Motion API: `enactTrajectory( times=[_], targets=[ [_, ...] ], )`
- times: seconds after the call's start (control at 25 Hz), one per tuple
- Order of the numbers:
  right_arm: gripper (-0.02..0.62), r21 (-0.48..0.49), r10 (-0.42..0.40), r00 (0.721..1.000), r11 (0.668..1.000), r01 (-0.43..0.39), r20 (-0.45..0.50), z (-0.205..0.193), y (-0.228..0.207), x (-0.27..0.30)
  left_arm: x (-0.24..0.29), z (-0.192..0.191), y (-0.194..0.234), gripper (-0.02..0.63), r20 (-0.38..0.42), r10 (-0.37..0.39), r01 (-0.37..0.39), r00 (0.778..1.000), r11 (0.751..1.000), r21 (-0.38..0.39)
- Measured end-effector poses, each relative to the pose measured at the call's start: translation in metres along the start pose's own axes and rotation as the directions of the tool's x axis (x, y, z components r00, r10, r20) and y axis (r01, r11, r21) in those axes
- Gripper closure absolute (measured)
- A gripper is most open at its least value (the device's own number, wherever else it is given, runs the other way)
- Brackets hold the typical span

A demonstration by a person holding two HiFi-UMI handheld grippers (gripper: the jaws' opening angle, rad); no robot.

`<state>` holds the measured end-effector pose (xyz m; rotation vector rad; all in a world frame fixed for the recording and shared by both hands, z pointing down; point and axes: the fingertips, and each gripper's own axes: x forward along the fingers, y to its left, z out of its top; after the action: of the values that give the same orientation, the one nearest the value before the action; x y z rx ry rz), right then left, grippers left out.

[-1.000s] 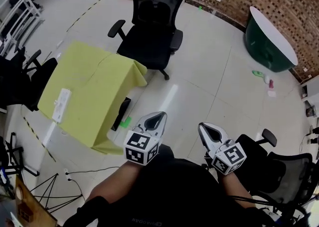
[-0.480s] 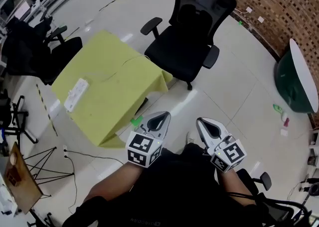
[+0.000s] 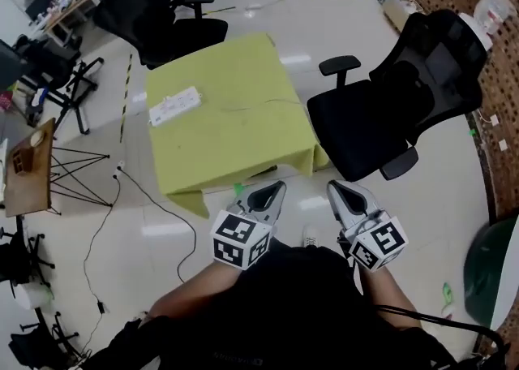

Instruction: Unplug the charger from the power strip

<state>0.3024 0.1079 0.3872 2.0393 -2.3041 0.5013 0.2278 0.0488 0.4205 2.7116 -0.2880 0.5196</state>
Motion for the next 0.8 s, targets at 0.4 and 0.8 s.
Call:
enactTrajectory(
  times=[0.4,0.8],
  targets=[
    [0.592,-0.005,0.352,0.933,0.936,-0.353,-0.076,-0.013,-0.024,0.03,-0.008,-0.007,0.015,0.598,0.062,0.369,-0.359,0.927,0.925,-0.127],
    [0.592,0.003,0.584,0.799,0.807,-0.59,-0.14,-0.018,0.03,0.097,-0.08,-0.025,0.06,0.598,0.052,0.621,-0.594,0.782,0.767,-0.242]
  ],
)
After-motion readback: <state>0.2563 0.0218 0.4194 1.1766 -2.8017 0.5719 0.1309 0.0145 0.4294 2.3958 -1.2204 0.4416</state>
